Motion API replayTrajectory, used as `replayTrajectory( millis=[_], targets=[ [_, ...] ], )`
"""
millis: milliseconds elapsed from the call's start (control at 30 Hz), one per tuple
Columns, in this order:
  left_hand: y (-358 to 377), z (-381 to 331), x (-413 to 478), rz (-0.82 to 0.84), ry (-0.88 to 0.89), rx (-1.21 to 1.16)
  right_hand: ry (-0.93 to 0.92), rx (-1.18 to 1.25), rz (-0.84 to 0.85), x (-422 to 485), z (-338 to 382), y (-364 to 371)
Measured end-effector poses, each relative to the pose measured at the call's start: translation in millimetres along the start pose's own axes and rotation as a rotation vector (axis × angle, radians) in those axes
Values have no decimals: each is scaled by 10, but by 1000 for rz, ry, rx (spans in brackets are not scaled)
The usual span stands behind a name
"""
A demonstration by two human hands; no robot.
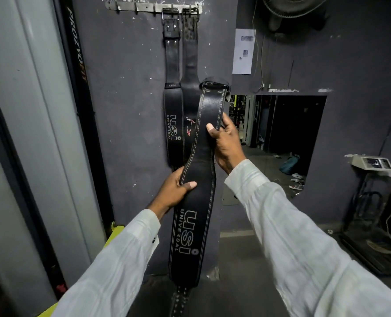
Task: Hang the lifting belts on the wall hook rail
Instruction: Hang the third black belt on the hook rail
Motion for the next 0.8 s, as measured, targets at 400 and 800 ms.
replayTrajectory(
  millis=[400, 800],
  targets=[
    [-72, 231, -230, 41, -93, 18, -31, 85, 36, 81, 107, 68],
    [-112, 651, -492, 44, -170, 184, -39, 76, 66, 214, 228, 237]
  ],
)
Point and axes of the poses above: each hand's wrist, its own x-axis towards the middle knuckle, its own y-axis out of the palm, z = x × y, the point moved 5 cm from there along x, towards the middle knuckle
